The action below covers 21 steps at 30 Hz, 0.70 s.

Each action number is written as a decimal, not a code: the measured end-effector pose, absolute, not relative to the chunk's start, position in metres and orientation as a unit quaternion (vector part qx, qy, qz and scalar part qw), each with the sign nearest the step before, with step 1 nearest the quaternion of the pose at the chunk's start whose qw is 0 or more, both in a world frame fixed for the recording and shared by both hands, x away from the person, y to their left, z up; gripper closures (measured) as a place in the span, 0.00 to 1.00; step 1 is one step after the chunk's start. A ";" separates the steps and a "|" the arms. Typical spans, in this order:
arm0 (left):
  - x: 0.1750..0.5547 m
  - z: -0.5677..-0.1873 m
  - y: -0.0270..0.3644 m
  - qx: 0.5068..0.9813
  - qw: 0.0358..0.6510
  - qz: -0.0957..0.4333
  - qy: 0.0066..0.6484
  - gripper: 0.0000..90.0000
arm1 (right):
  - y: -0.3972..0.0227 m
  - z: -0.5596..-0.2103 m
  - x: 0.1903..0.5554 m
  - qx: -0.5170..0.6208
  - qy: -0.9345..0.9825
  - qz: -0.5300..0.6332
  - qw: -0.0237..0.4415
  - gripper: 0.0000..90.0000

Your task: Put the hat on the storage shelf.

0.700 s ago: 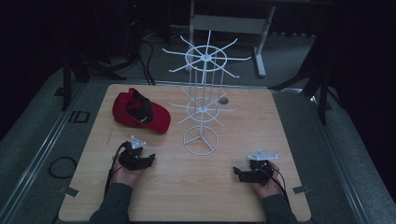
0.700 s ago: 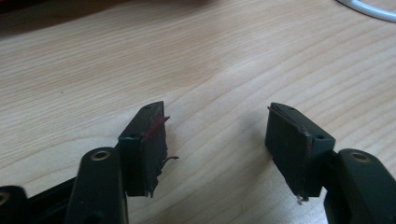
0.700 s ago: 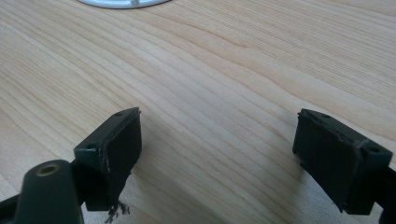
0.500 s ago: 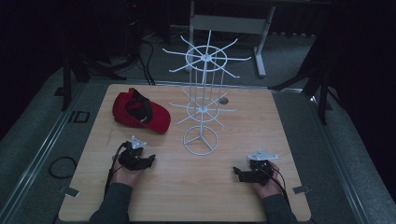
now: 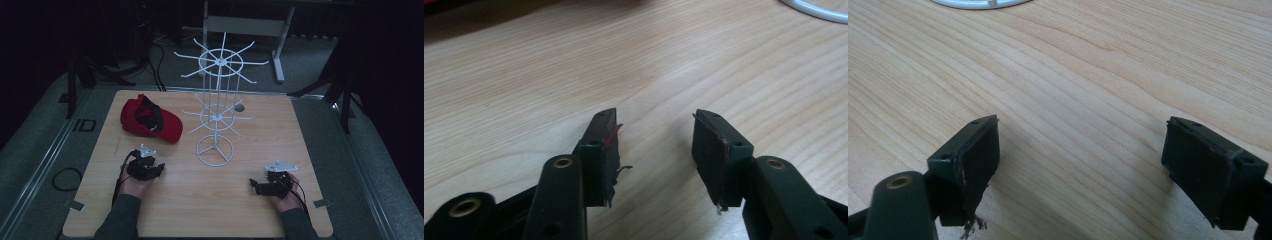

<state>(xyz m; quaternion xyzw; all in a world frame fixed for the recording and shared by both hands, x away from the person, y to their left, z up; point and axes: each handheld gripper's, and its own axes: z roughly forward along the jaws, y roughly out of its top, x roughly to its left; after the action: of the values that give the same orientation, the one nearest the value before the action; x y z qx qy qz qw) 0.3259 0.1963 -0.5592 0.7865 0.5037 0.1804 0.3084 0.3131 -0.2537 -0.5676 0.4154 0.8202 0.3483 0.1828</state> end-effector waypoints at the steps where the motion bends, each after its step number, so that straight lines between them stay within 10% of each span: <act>1: 0.326 -0.558 0.197 0.785 0.308 0.182 0.506 0.60 | -0.254 -0.568 0.313 0.416 0.820 0.348 0.183 0.17; 21: 0.363 -0.525 0.171 0.742 0.363 0.154 0.542 0.53 | -0.254 -0.567 0.313 0.417 0.820 0.348 0.182 0.17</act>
<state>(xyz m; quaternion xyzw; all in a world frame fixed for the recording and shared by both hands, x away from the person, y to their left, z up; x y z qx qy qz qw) 0.3628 0.1706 -0.5252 0.7424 0.5417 0.1538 0.3629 0.3130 -0.2536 -0.5674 0.4165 0.8198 0.3481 0.1824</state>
